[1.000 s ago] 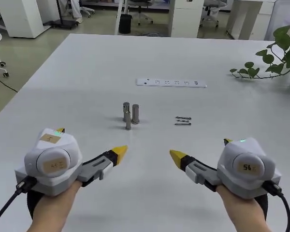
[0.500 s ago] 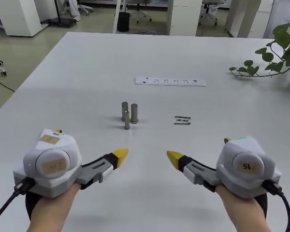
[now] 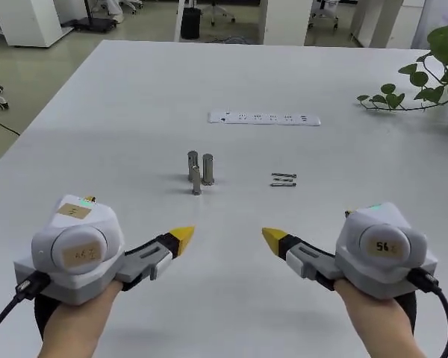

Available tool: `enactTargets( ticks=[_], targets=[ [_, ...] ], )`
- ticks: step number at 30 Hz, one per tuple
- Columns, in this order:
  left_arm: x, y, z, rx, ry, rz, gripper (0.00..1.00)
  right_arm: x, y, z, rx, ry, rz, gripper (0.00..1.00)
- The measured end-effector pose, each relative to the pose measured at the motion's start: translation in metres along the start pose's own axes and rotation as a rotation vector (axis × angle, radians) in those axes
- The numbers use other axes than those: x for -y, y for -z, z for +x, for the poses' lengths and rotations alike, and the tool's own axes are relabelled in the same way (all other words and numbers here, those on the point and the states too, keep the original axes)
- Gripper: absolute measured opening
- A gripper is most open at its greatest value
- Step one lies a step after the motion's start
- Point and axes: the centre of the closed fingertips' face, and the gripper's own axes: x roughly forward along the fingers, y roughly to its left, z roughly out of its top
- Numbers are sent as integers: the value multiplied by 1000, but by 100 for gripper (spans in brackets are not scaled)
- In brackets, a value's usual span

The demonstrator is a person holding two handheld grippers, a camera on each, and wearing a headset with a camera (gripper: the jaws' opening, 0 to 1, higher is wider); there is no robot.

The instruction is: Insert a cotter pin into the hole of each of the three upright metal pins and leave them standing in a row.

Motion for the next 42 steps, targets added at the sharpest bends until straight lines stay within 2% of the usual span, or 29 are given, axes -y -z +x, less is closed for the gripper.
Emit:
enactTargets(
  ticks=[5, 7, 10, 13, 15, 18, 19, 21, 22, 23, 24, 25, 27, 29, 36, 42],
  targets=[
    [2, -1, 3, -2, 8, 0, 79, -2, -8, 0, -2, -11, -3, 77],
    [5, 5, 9, -28, 25, 12, 75, -2, -11, 0, -6, -15, 4, 75],
    [7, 6, 15, -49, 45, 36, 67, -3, -16, 1, -9, -25, 14, 73],
    [5, 4, 21, -48, 53, 45, 63, -3, -17, 2, -11, -30, 8, 71],
    [5, -1, 28, -30, 72, 26, 61, -5, -18, 3, -17, -48, -19, 69],
    [5, 0, 38, -36, 88, 13, 57, -6, -19, 5, -27, -62, -24, 67],
    [5, 1, 42, -41, 95, 13, 56, -5, -19, 6, -29, -63, -24, 66],
    [7, 10, 47, -111, 116, 53, 52, -4, -20, 6, -29, -67, -27, 65],
    [8, 6, 54, -86, 122, 63, 50, -4, -21, 6, -30, -69, -26, 65],
    [9, 5, 57, -82, 128, 51, 48, -3, -21, 6, -29, -69, -27, 65],
    [13, 2, 62, -58, 153, 35, 48, -2, -23, 6, -24, -71, -35, 65],
    [14, 2, 64, -58, 157, 25, 48, -2, -23, 7, -25, -73, -35, 65],
    [17, 4, 70, -80, 169, 42, 46, 0, -23, 7, -28, -78, -28, 65],
    [21, 3, 78, -79, 183, 70, 43, 2, -24, 8, -29, -79, -22, 64],
    [29, 5, 104, -86, 237, 81, 36, 7, -31, 9, -9, -85, -17, 62],
    [29, 6, 123, -91, 267, 58, 29, 7, -28, 11, -10, -102, -17, 60]
  ],
)
